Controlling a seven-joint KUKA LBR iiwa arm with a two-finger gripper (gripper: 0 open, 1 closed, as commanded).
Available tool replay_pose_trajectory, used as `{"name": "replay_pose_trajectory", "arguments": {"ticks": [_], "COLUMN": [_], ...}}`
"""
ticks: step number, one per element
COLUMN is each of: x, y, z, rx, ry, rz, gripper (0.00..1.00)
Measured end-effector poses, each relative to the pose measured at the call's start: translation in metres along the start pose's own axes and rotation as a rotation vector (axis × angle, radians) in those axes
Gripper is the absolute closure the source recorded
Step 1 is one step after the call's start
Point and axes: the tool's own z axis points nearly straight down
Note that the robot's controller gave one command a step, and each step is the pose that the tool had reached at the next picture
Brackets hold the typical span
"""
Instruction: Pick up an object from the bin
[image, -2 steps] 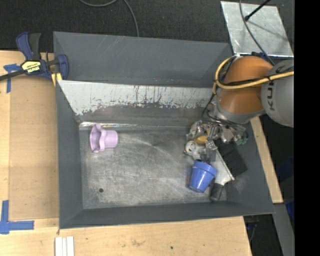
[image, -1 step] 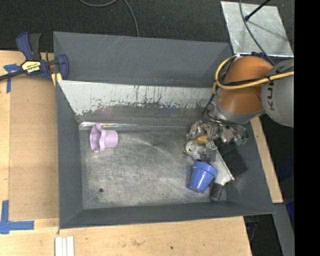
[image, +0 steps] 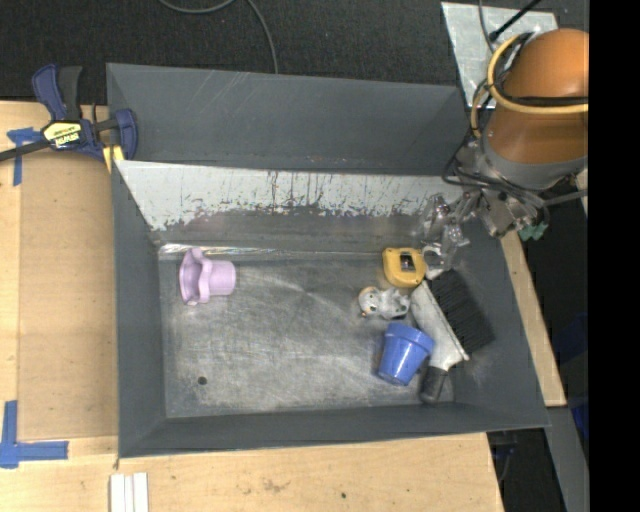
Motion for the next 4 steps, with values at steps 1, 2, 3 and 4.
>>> {"name": "replay_pose_trajectory", "arguments": {"ticks": [1,2,3,4], "x": [0.001,0.008,0.025,0.041], "y": [0.0,-0.008,-0.03,-0.024], "z": [0.001,0.024,0.08,0.081], "rx": [-0.001,0.001,-0.001,-0.006], "ry": [0.003,-0.005,0.002,0.007], "rz": [0.001,-0.172,-0.398,-0.511], "gripper": [1.0,1.0,1.0,1.0]}}
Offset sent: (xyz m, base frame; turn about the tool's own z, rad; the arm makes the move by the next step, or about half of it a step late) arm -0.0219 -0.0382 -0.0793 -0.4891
